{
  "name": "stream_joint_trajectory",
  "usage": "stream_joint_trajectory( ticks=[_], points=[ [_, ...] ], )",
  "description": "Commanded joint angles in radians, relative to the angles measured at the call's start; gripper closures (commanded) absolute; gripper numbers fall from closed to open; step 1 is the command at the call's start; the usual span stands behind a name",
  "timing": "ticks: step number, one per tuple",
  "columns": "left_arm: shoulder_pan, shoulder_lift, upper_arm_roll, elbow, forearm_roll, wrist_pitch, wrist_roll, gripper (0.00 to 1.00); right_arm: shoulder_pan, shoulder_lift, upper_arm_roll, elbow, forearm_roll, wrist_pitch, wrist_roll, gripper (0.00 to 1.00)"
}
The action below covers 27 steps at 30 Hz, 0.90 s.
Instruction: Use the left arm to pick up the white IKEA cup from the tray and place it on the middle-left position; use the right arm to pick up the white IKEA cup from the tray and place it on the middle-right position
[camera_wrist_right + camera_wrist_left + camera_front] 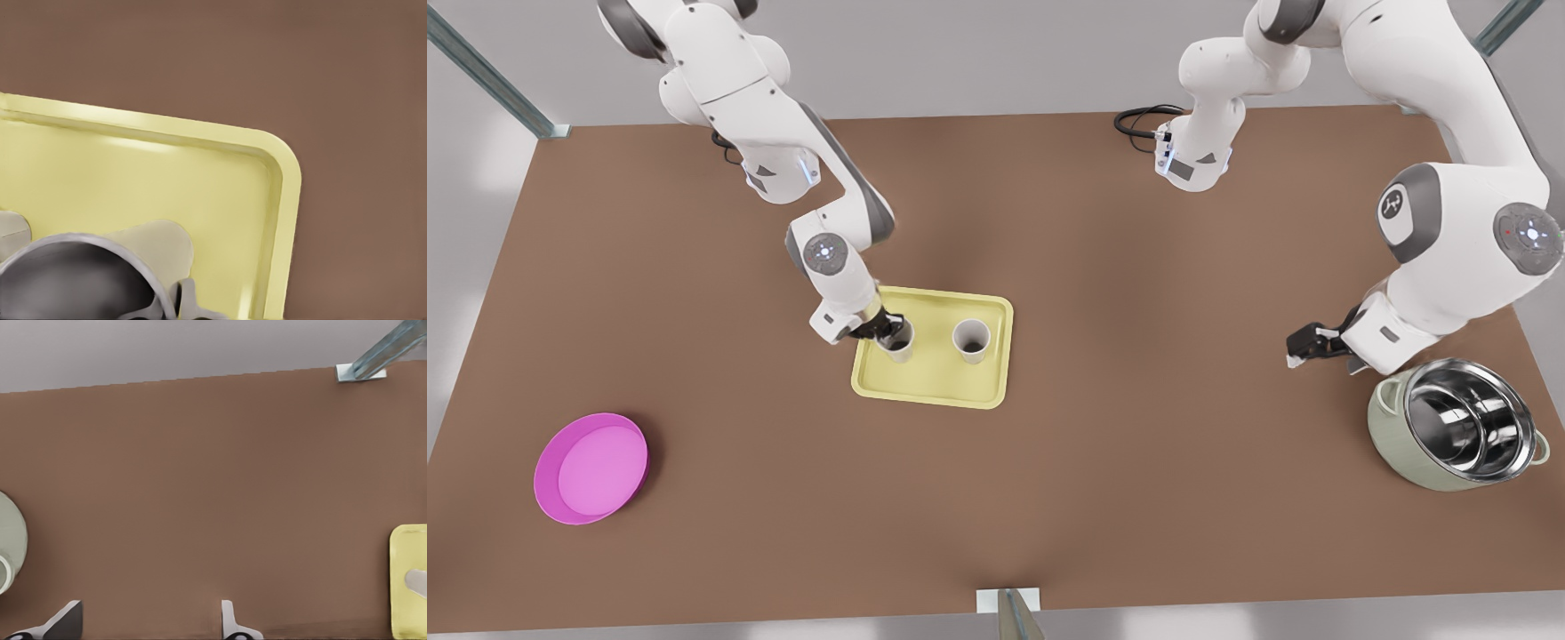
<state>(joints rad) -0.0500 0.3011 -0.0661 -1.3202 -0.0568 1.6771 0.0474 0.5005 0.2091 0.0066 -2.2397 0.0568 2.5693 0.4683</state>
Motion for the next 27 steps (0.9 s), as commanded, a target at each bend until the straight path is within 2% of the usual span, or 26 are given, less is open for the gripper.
stream_joint_trajectory(
  ticks=[1, 3, 6, 9, 10, 13, 17, 22, 23, 24, 25, 27],
  points=[
    [-0.048, 0.001, -0.02, -0.004, 0.003, -0.099, -0.029, 0.0, -0.049, -0.073, -0.011, 0.009, -0.022, -0.13, 0.076, 1.0],
    [-0.028, 0.006, -0.012, -0.001, 0.0, -0.096, -0.027, 0.0, -0.21, -0.131, -0.011, 0.043, -0.021, -0.228, -0.14, 1.0],
    [-0.068, 0.046, -0.017, 0.006, 0.049, -0.082, -0.103, 0.0, -0.441, -0.125, -0.011, 0.107, -0.021, -0.301, -0.511, 1.0],
    [-0.163, 0.078, -0.017, 0.003, 0.12, -0.043, -0.173, 0.0, -0.586, -0.007, -0.01, 0.232, -0.023, -0.334, -0.764, 1.0],
    [-0.18, 0.085, -0.018, 0.003, 0.12, -0.043, -0.205, 0.0, -0.608, 0.075, -0.016, 0.34, -0.06, -0.403, -0.8, 1.0],
    [-0.293, 0.133, -0.023, 0.009, 0.044, 0.085, -0.466, 0.0, -0.616, 0.164, -0.019, 0.384, -0.104, -0.402, -0.806, 1.0],
    [-0.402, 0.165, -0.023, 0.006, 0.055, 0.122, -0.687, 0.0, -0.611, 0.308, -0.008, 0.473, -0.06, -0.393, -0.809, 1.0],
    [-0.482, 0.222, -0.021, 0.01, 0.057, 0.2, -0.863, 0.0, -0.611, 0.358, -0.008, 0.483, -0.026, -0.39, -0.809, 0.97],
    [-0.49, 0.231, -0.021, 0.01, 0.057, 0.222, -0.871, 0.0, -0.611, 0.358, -0.008, 0.483, -0.026, -0.39, -0.809, 0.85],
    [-0.501, 0.239, -0.021, 0.01, 0.055, 0.234, -0.876, 0.0, -0.611, 0.363, -0.008, 0.499, -0.025, -0.39, -0.807, 0.34],
    [-0.528, 0.248, -0.021, 0.01, 0.057, 0.237, -0.905, 0.0, -0.611, 0.368, -0.008, 0.502, -0.025, -0.39, -0.807, 0.09],
    [-0.571, 0.265, -0.021, 0.009, 0.074, 0.251, -0.937, 0.0, -0.611, 0.368, -0.008, 0.503, -0.025, -0.39, -0.807, 0.06]
  ],
)
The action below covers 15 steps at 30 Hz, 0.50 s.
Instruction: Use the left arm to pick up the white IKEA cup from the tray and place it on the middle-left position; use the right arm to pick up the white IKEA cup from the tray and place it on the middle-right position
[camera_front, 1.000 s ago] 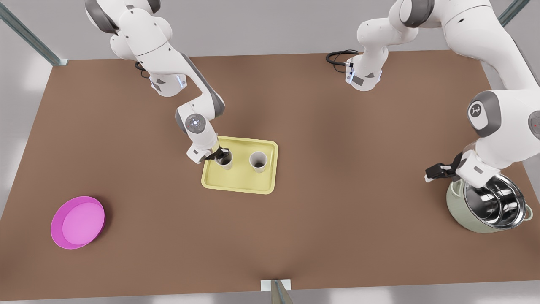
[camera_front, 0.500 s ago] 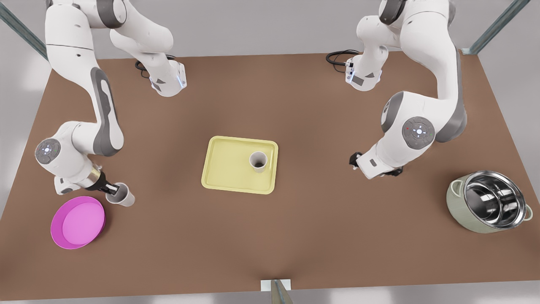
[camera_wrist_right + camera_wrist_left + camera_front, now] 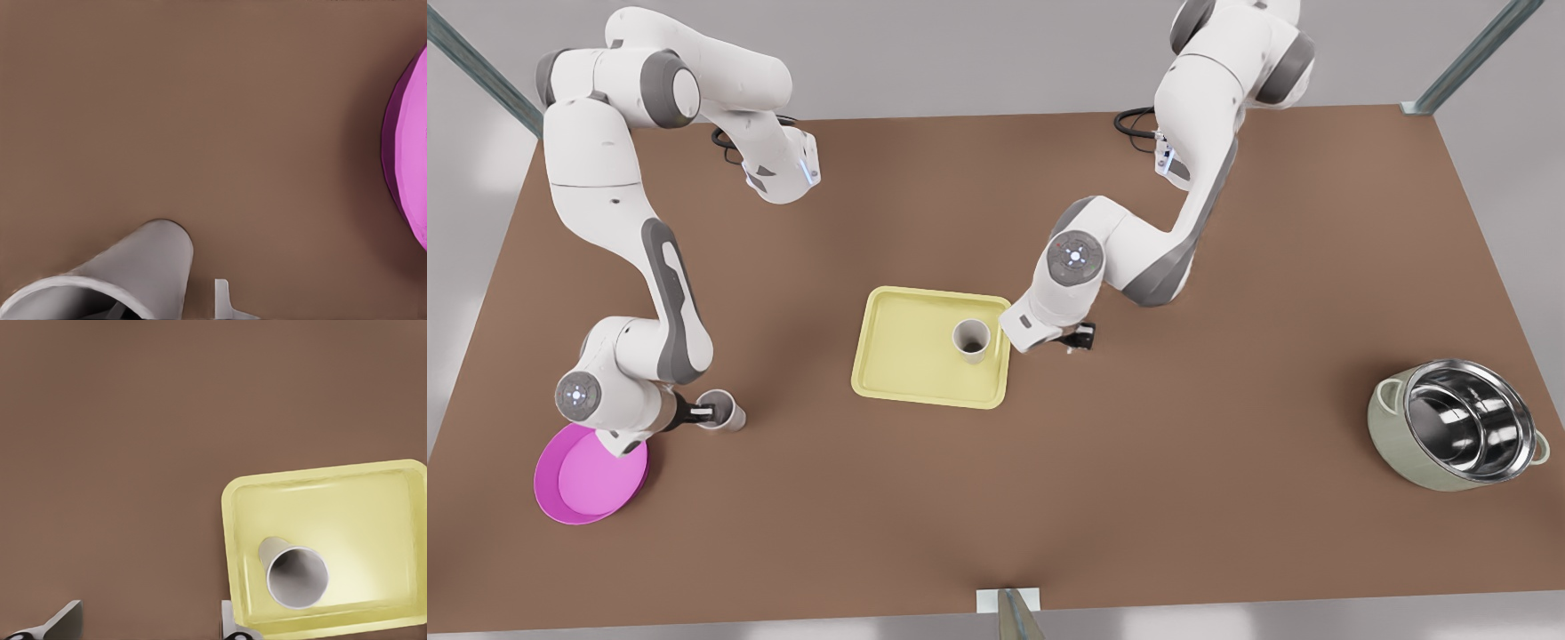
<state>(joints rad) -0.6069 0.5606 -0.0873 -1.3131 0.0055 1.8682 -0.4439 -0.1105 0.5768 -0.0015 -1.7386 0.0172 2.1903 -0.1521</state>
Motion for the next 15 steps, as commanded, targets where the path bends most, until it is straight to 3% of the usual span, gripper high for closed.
stream_joint_trajectory(
  ticks=[1, 7, 10, 15],
  points=[
    [-0.027, 0.007, 0.0, -0.005, 0.013, 0.06, -0.447, 0.0, 0.0, 0.0, 0.0, 0.002, 0.015, -0.011, -0.187, 0.06],
    [-0.09, 0.064, 0.0, -0.006, 0.01, 0.186, -0.538, 0.0, -0.005, -0.048, -0.003, 0.004, 0.017, -0.066, -0.199, 0.06],
    [-0.111, 0.11, 0.0, -0.006, 0.03, 0.213, -0.538, 0.0, -0.002, -0.256, 0.0, 0.004, 0.015, -0.274, -0.188, 0.0],
    [-0.132, 0.162, 0.0, -0.02, 0.031, 0.264, -0.536, 0.0, 0.003, -0.499, 0.032, 0.049, 0.003, -0.536, -0.052, 0.0]
  ],
)
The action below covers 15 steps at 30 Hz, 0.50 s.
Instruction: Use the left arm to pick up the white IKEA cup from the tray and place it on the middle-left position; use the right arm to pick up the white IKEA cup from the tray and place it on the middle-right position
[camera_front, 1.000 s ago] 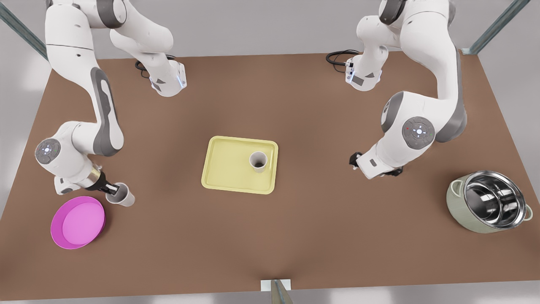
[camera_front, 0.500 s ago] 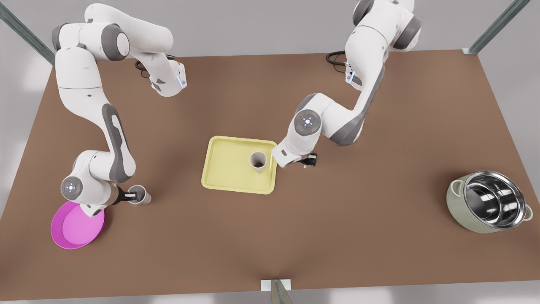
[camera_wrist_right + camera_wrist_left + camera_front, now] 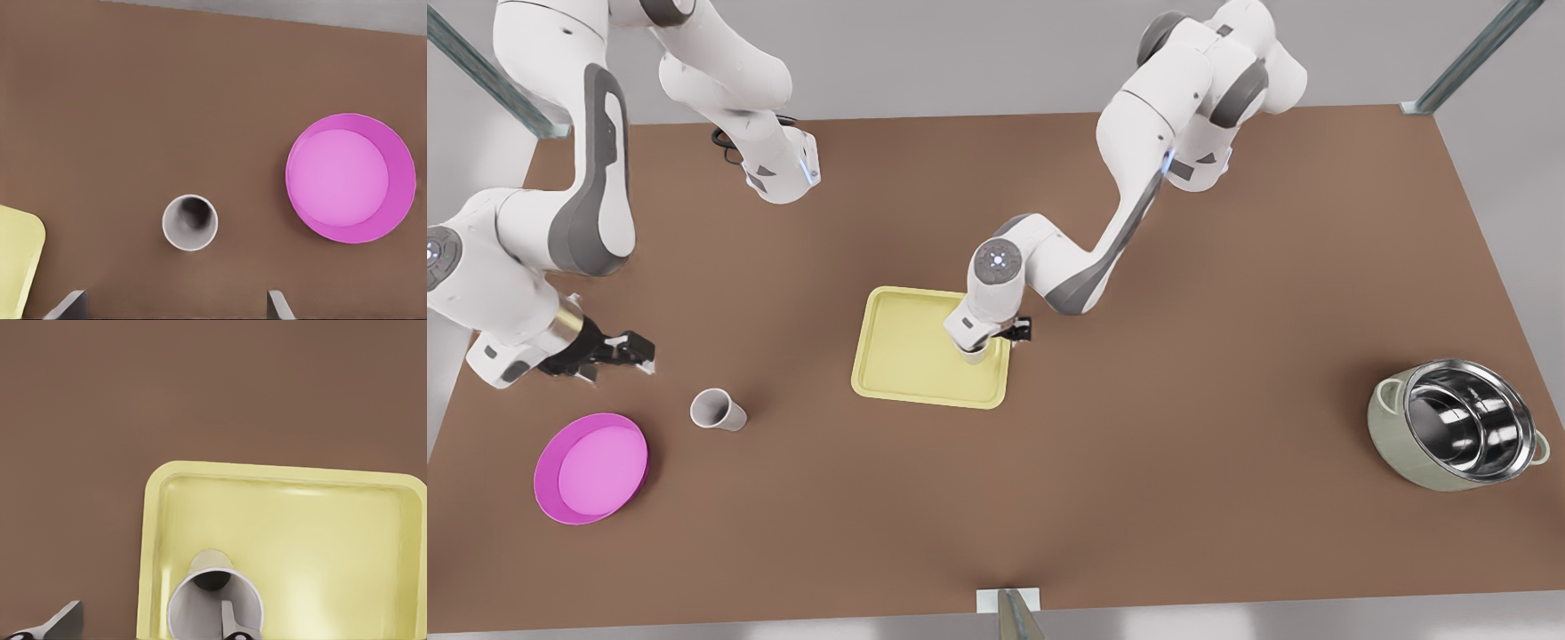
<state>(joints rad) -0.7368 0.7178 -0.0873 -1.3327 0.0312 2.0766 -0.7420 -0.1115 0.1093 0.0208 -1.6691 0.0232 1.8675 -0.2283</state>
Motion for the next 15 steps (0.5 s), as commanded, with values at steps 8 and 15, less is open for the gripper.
stream_joint_trajectory(
  ticks=[8, 15],
  points=[
    [-0.035, -0.008, 0.003, -0.145, 0.006, 0.171, -0.255, 0.0, 0.003, -0.01, 0.004, 0.184, 0.003, -0.41, 0.046, 0.0],
    [-0.035, 0.005, 0.009, -0.16, 0.026, 0.192, -0.26, 0.0, 0.003, 0.02, 0.004, 0.229, 0.0, -0.401, 0.078, 0.0]
  ],
)
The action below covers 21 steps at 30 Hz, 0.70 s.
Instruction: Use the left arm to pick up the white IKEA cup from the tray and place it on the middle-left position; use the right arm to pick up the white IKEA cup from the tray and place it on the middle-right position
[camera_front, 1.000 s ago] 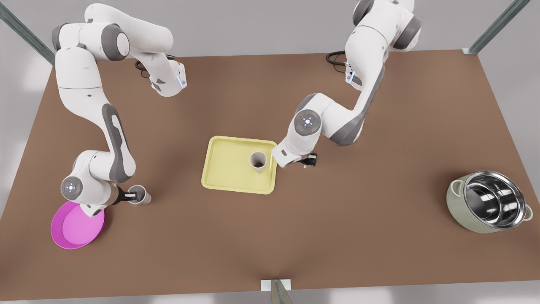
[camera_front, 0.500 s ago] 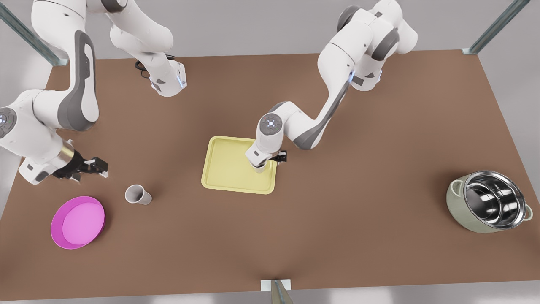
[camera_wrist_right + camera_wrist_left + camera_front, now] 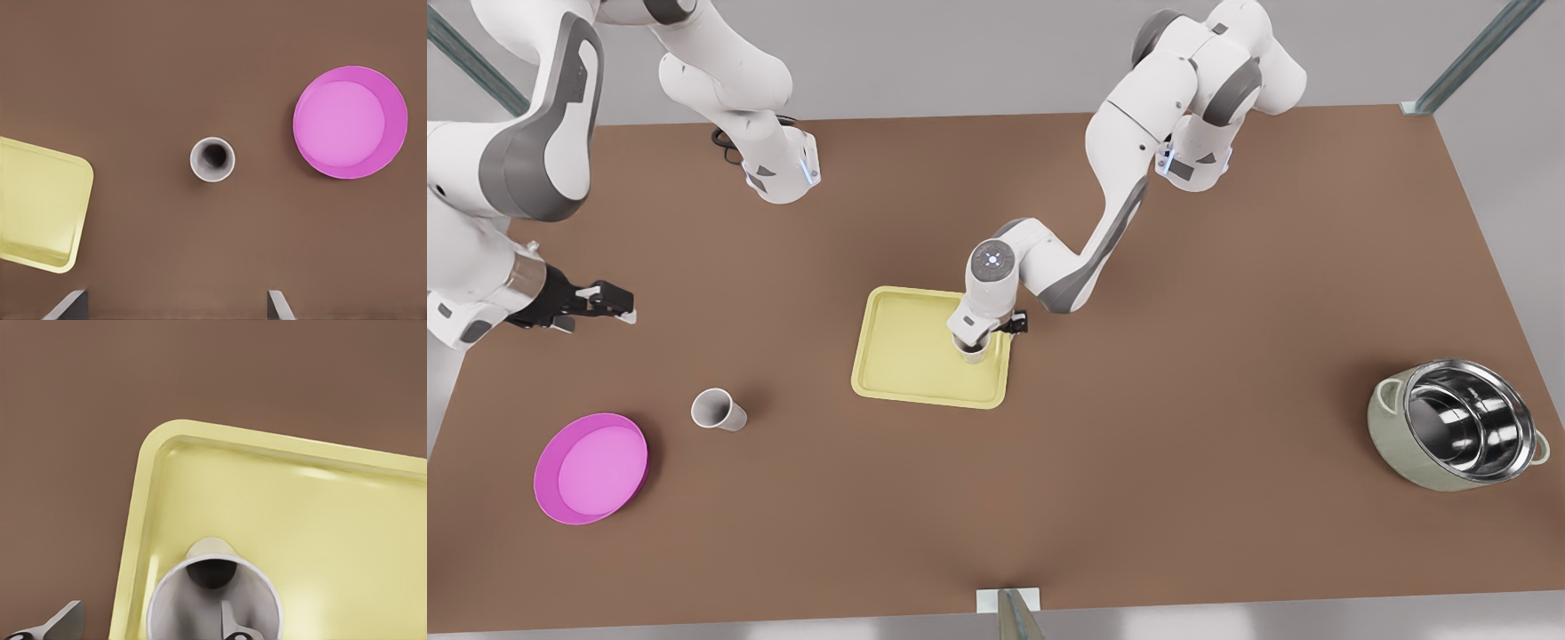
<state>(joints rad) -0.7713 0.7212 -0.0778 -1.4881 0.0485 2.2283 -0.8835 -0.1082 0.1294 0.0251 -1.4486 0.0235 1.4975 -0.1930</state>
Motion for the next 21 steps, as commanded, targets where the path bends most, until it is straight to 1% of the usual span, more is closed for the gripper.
stream_joint_trajectory(
  ticks=[1, 6, 8, 10, 11, 13, 15, 16, 17, 18, 19, 20, 21],
  points=[
    [0.0, 0.007, 0.001, -0.004, 0.008, 0.053, -0.118, 0.0, -0.001, 0.001, -0.001, 0.01, 0.001, -0.031, 0.043, 0.0],
    [-0.003, 0.029, 0.001, -0.003, 0.024, 0.105, -0.138, 0.0, -0.001, 0.001, -0.001, 0.016, 0.0, -0.026, 0.032, 0.0],
    [-0.003, 0.027, 0.001, 0.0, 0.024, 0.105, -0.138, 0.0, -0.001, 0.001, -0.001, 0.017, 0.0, 0.098, 0.04, 0.0],
    [-0.003, 0.029, 0.003, 0.002, 0.024, 0.105, -0.14, 0.05, -0.001, 0.001, -0.001, 0.016, -0.004, 0.116, 0.04, 0.0],
    [-0.003, 0.029, 0.003, 0.003, 0.024, 0.105, -0.14, 0.11, -0.001, 0.001, -0.001, 0.017, -0.004, 0.116, 0.038, 0.0],
    [-0.002, 0.029, 0.004, 0.005, 0.024, 0.105, -0.14, 0.33, -0.001, 0.001, -0.001, 0.017, -0.004, 0.116, 0.041, 0.0],
    [-0.002, 0.029, 0.004, 0.006, 0.024, 0.105, -0.14, 0.47, -0.001, 0.001, -0.001, 0.019, -0.004, 0.116, 0.041, 0.0],
    [0.0, 0.029, 0.004, 0.008, 0.022, 0.105, -0.14, 0.54, -0.001, 0.001, -0.001, 0.019, -0.004, 0.116, 0.041, 0.0],
    [0.0, 0.037, 0.006, 0.009, 0.024, 0.105, -0.14, 0.56, -0.001, 0.001, -0.001, 0.019, -0.004, 0.116, 0.043, 0.0],
    [0.003, 0.035, 0.006, 0.009, 0.022, 0.105, -0.14, 0.63, -0.001, 0.001, -0.001, 0.019, -0.004, 0.116, 0.043, 0.0],
    [0.003, 0.035, 0.006, 0.009, 0.022, 0.105, -0.14, 0.73, -0.001, 0.003, -0.001, 0.019, -0.004, 0.116, 0.043, 0.0],
    [0.003, 0.035, 0.006, 0.009, 0.022, 0.105, -0.14, 0.75, -0.001, 0.001, -0.001, 0.019, -0.004, 0.116, 0.043, 0.0],
    [0.004, 0.035, 0.006, 0.009, 0.022, 0.105, -0.14, 0.75, -0.001, 0.001, -0.001, 0.019, -0.004, 0.116, 0.043, 0.0]
  ],
)
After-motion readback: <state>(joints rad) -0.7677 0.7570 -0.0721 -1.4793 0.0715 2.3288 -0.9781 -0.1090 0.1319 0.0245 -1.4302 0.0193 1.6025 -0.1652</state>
